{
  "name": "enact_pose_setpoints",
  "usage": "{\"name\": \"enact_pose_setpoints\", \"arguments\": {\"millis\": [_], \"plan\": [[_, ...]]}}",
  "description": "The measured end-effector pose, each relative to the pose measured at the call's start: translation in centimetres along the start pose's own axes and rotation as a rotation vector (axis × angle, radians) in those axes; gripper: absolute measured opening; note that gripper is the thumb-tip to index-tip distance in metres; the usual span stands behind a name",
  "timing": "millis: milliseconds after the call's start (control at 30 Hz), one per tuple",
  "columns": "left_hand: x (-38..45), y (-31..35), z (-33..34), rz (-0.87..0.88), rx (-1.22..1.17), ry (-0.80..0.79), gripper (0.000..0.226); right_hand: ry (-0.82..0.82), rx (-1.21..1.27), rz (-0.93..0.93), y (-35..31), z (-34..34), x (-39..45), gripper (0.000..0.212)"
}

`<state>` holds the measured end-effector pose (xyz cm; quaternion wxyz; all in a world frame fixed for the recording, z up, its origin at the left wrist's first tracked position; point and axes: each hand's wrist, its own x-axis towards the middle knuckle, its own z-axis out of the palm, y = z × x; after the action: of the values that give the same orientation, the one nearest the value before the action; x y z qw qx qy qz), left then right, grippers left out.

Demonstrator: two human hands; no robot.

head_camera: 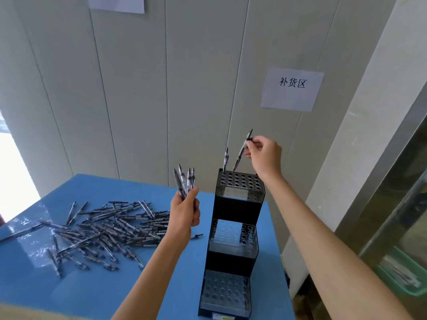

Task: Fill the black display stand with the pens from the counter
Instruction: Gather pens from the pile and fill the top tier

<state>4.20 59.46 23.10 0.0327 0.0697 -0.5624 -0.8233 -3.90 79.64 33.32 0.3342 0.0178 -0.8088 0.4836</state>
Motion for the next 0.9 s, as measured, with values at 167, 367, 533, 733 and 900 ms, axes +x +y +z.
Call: {"name": "enact_pose_setpoints", "arguments": {"millis": [167,367,533,733,900], "plan": [[0.1,0.7,-0.2,0.057,0.021,-0.058,0.018,-0.079,-0.062,-0.07,0.4,1.2,1.0,0.012],[0.2,1.2,0.0,0.103,0.12,-0.082,0.029,-0.14,-0.101,-0.053,0.9,2.1,0.9,0.009],[0.3,1.1,0.3,0.086,0.061,-0.077,0.025,-0.167,-0.138,-0.028,2.0,2.7,0.7,0.012],[0.3,0.9,0.8,0.079,0.013,-0.059,0.018,-0.216,-0.204,0.003,3.6,3.0,-0.8,0.008],[0.4,0.7,1.2,0.074,-0.004,-0.048,0.017,-0.189,-0.22,0.006,4.2,2.4,-1.5,0.013]]}}
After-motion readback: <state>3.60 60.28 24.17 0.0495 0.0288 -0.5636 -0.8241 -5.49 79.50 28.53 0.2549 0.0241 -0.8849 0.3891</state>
